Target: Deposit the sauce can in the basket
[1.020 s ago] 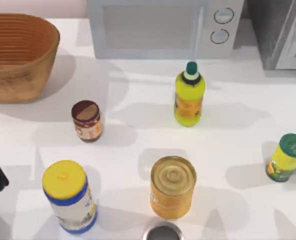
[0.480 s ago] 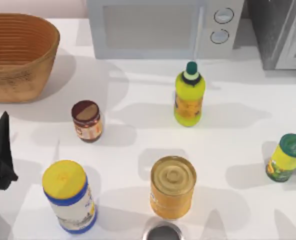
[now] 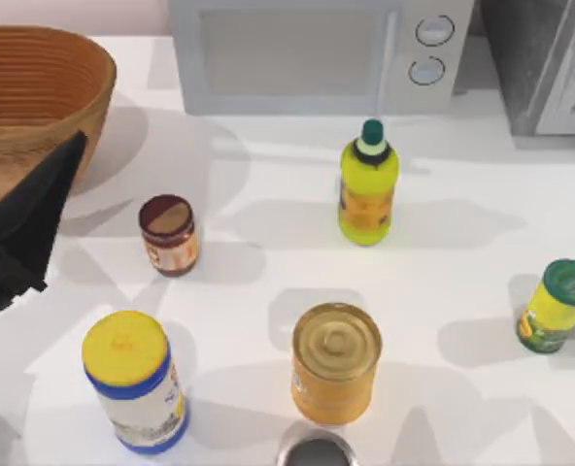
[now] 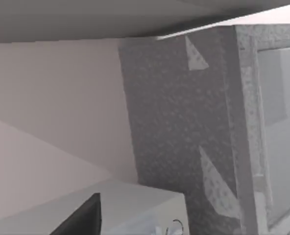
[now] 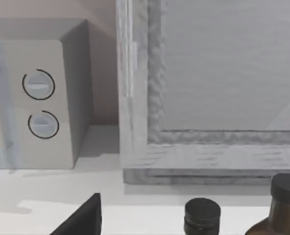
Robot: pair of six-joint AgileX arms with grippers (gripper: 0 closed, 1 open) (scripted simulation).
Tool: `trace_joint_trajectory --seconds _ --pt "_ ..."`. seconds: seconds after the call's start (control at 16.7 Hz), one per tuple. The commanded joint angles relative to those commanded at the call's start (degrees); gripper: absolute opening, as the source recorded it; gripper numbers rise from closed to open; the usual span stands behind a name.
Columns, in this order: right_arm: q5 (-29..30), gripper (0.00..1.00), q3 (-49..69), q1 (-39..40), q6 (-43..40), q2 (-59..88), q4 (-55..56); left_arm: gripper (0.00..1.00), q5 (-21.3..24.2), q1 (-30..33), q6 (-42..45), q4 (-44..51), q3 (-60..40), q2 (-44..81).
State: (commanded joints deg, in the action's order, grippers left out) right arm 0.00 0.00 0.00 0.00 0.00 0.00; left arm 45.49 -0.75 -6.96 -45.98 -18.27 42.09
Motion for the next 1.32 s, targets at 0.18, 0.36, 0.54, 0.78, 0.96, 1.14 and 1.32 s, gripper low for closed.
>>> trace_joint_trajectory --seconds 0.18,0.36,0.54,0.78,0.96,1.14,1.32 --pt "0.00 1.00 0.00 0.00 0.00 0.00 0.00 1.00 13.30 -0.53 -1.46 -13.86 -7.52 20.77" --pt "0.00 1.00 0.00 0.00 0.00 0.00 0.00 1.00 25.21 -0.86 -2.46 -25.97 -14.37 45.19" --pt "0.00 1.00 0.00 0.00 0.00 0.00 0.00 1.00 35.74 -0.61 -2.81 -36.53 -21.17 67.54" --pt "0.00 1.00 0.00 0.00 0.00 0.00 0.00 1.00 46.04 -1.57 -2.34 -46.90 -29.55 89.58" --pt "0.00 1.00 0.00 0.00 0.00 0.00 0.00 1.00 49.30 -4.96 -1.57 -51.54 -34.26 99.88" --pt "0.00 1.00 0.00 0.00 0.00 0.00 0.00 1.00 49.09 -8.62 -1.03 -53.63 -36.68 104.52" --pt "0.00 1.00 0.00 0.00 0.00 0.00 0.00 1.00 48.96 -8.97 -0.98 -53.80 -36.88 104.90"
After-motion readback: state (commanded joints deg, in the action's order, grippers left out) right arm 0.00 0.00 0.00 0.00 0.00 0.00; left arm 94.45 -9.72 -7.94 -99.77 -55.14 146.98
